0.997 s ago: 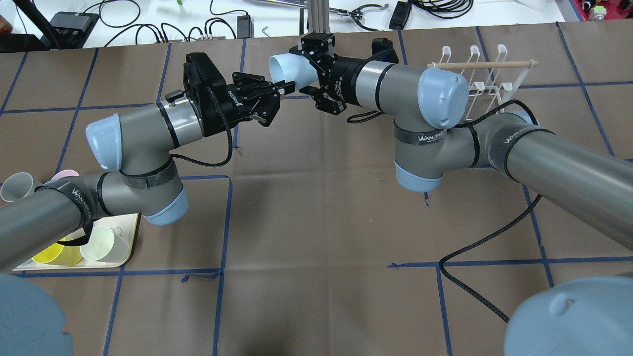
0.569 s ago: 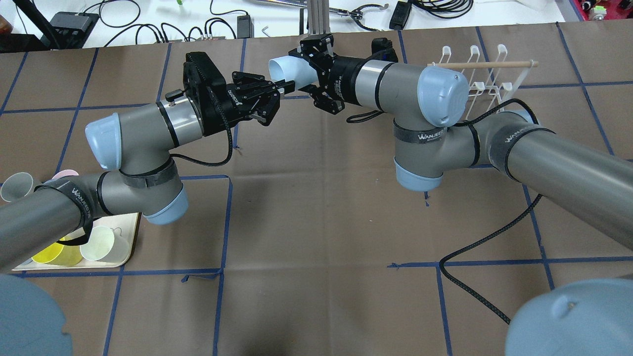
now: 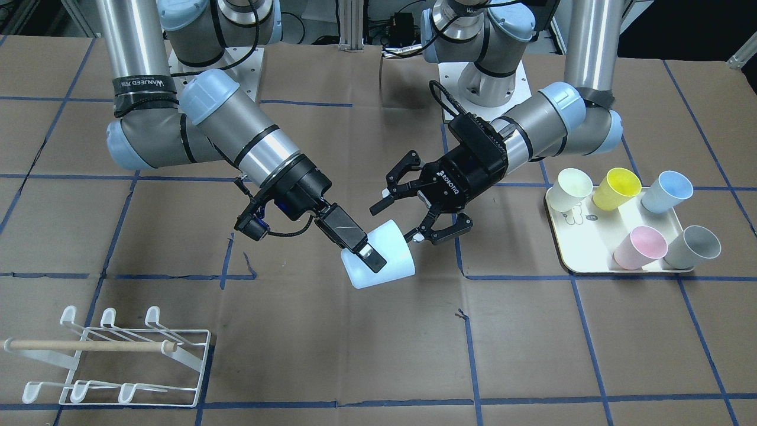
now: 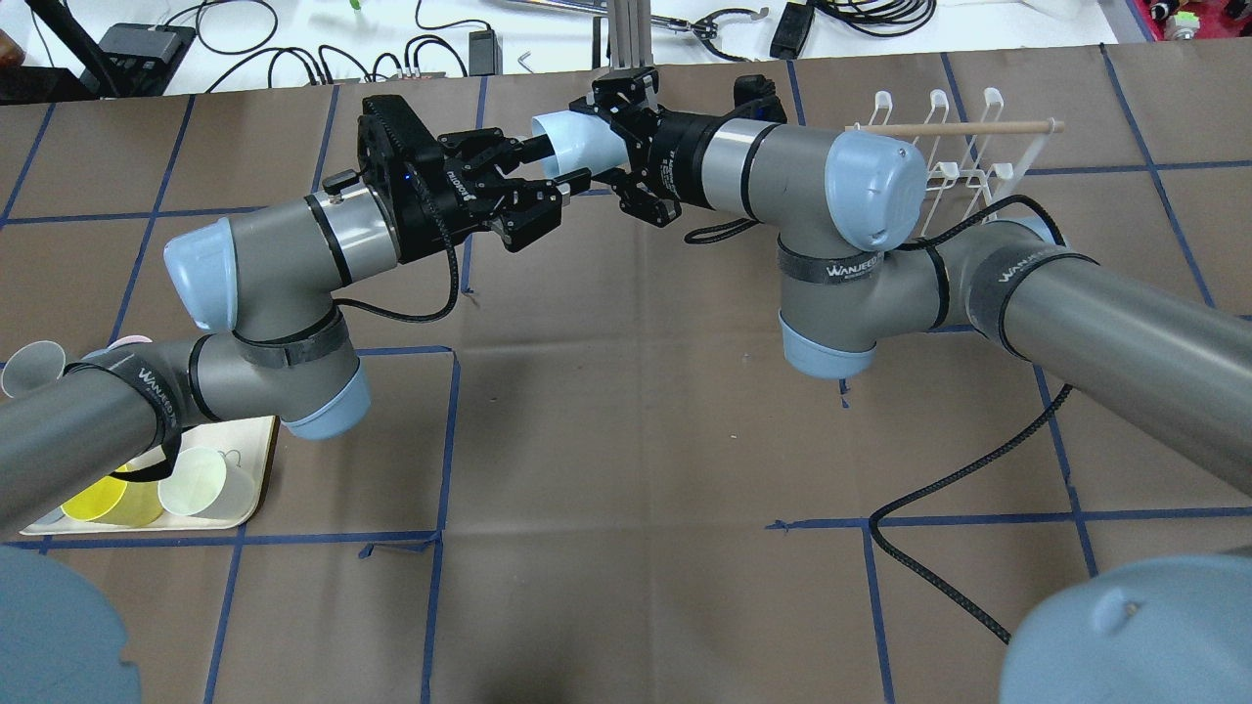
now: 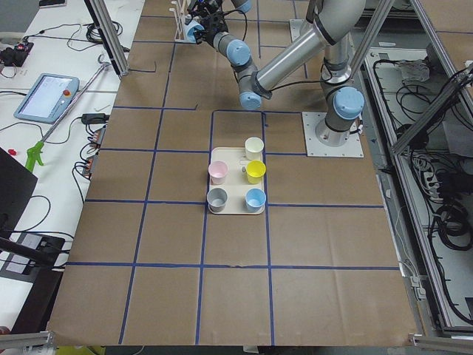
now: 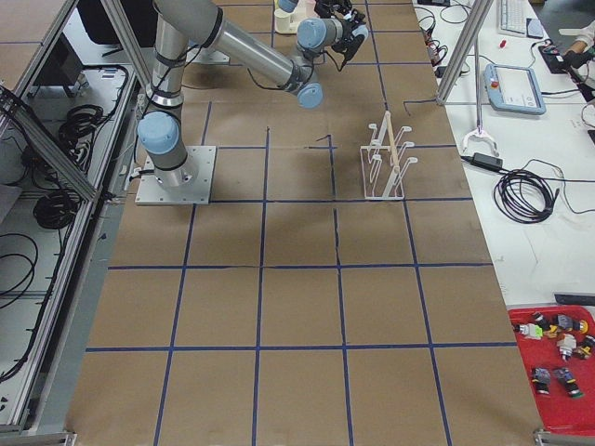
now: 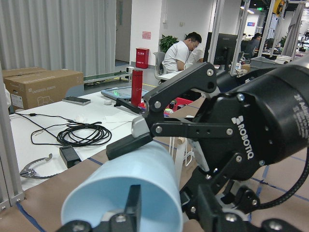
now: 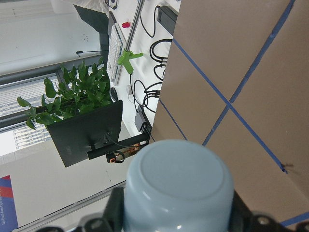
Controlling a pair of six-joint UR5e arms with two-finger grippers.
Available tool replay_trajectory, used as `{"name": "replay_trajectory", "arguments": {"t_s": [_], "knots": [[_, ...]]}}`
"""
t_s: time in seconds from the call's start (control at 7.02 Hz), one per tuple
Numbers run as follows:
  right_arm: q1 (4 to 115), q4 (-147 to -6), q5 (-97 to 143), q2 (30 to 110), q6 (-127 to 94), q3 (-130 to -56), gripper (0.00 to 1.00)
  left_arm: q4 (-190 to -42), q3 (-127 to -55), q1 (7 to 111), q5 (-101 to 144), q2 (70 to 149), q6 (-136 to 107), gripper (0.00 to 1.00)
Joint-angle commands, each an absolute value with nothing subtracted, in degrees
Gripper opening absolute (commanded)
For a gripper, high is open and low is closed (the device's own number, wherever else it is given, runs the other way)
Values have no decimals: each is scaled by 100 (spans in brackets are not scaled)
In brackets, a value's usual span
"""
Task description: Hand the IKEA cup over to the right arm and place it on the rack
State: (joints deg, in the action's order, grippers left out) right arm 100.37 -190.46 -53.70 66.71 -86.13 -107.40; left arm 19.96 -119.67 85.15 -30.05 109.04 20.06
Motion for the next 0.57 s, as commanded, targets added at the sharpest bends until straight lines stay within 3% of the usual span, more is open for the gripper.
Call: {"name": "replay_trajectory", "arguments": {"t_s": [0.0,0.28,0.43], "knots": [[10037,-19046,-5370,6671,-8613,-10732,60,1995,-11953,8490,-3006,10864,1978,99],[10002,-19046,-5353,6636,-8596,-10627,55,2013,-12014,8316,-2971,10793,1969,99],[9932,-19046,-5361,6636,-8535,-10530,46,2187,-12032,7993,-2892,10732,1977,99]]}}
